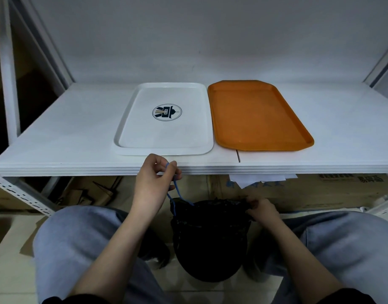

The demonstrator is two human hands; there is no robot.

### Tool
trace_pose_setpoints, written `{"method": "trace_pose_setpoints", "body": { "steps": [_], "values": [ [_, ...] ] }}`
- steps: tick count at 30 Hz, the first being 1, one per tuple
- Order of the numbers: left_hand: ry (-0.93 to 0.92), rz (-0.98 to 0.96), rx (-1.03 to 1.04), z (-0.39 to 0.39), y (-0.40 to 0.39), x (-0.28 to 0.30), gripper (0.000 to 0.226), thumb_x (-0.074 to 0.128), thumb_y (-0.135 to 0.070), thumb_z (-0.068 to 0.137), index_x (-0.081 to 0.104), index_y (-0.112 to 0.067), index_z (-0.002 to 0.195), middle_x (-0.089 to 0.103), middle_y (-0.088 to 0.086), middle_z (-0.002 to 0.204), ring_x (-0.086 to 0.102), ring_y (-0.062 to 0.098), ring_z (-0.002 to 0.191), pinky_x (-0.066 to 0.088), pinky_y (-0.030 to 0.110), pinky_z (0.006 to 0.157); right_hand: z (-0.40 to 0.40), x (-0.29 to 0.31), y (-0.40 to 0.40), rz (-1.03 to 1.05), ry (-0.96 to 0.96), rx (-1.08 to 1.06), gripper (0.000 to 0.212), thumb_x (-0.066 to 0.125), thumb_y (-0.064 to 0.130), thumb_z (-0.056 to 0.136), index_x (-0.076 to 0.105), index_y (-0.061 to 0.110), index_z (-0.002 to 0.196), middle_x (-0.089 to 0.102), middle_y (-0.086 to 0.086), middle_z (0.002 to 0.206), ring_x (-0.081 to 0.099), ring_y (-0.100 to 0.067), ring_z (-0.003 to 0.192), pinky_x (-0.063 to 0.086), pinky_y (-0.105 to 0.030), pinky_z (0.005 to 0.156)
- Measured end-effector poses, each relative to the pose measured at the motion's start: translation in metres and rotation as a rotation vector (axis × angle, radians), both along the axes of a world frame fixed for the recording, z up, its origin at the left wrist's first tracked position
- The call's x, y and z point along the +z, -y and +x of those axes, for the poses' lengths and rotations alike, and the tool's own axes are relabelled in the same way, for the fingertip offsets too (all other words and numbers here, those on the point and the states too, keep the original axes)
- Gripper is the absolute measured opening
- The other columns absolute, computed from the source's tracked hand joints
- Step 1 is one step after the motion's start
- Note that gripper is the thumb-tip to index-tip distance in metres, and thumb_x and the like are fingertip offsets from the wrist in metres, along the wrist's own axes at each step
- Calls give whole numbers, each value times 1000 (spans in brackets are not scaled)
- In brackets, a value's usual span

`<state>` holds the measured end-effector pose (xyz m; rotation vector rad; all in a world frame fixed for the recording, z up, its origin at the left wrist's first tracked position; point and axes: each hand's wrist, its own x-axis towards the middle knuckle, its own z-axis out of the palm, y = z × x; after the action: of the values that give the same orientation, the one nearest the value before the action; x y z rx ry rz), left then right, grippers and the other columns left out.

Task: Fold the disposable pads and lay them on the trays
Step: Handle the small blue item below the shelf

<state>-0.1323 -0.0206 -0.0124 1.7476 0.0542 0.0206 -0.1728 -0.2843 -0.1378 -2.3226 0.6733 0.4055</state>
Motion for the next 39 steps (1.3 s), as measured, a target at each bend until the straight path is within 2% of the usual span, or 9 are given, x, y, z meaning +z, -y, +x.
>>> {"method": "trace_pose_setpoints", "body": {
  "steps": [7, 10, 12, 15, 21, 26, 31, 35, 39],
  "values": [
    [80, 309, 26, 0, -3, -11, 19, 61, -33, 87, 42, -35, 93, 70, -8, 86, 70, 15, 79, 54, 42, 78, 3, 24, -4, -54, 79, -63, 19, 66, 31, 85, 60, 24, 101, 67, -1, 93, 65, -19, 80, 54, -36, 76],
    [404, 670, 29, -5, 2, -13, 37, 58, -37, 86, 47, -22, 119, 62, -3, 114, 61, 20, 105, 48, 36, 88, 6, 34, -7, 221, 171, -113, 18, 67, 19, 86, 57, 15, 100, 63, 0, 77, 63, -9, 52, 54, -32, 62],
    [696, 854, -64, -7, 9, -20, 48, 55, -38, 84, 49, -13, 124, 53, 7, 129, 48, 26, 125, 38, 41, 104, 5, 42, -13, 337, 195, -100, 16, 64, 13, 89, 58, 9, 103, 61, -5, 77, 61, -10, 55, 49, -24, 55],
    [829, 961, -326, -14, 25, -41, 50, 56, -39, 83, 51, -14, 125, 45, 10, 141, 35, 25, 138, 23, 50, 114, 4, 56, -20, 420, 239, -37, 10, 58, 10, 92, 60, 11, 102, 61, -6, 80, 62, -11, 65, 46, -21, 58],
    [747, 1037, -467, -13, 25, -68, 56, 53, -46, 81, 54, -15, 128, 47, 4, 141, 35, 20, 138, 13, 46, 118, -2, 90, -27, 542, 351, 37, 11, 55, 11, 95, 62, 14, 102, 58, -2, 69, 61, -3, 58, 47, -15, 54],
    [565, 960, -728, -15, 37, -87, 74, 47, -62, 79, 39, -19, 139, 45, -3, 142, 39, 12, 134, -8, 18, 113, -9, 125, -37, 620, 422, 76, 11, 56, 10, 93, 63, 13, 102, 60, -4, 69, 63, -7, 64, 50, -16, 57],
    [544, 1014, -712, -12, 56, -110, 76, 46, -64, 82, 33, -21, 144, 38, -4, 148, 23, 14, 143, -10, 34, 117, -16, 149, -44, 682, 463, 149, 14, 56, 10, 93, 63, 14, 105, 60, -9, 76, 63, -12, 71, 52, -21, 65],
    [608, 1049, -734, -6, 62, -120, 54, 38, -58, 86, 63, -20, 114, 64, -4, 118, 42, 15, 133, 0, 43, 117, -20, 159, -45, 685, 488, 213, 16, 56, 9, 92, 63, 14, 105, 57, -12, 79, 63, -12, 73, 52, -23, 70],
    [663, 1116, -688, -7, 63, -131, 37, 40, -45, 86, 68, -22, 78, 69, -9, 77, 63, 12, 104, 18, 46, 110, -21, 161, -43, 686, 541, 219, 16, 55, 6, 92, 63, 14, 103, 58, -7, 74, 63, -12, 72, 51, -23, 71]
  ]
}}
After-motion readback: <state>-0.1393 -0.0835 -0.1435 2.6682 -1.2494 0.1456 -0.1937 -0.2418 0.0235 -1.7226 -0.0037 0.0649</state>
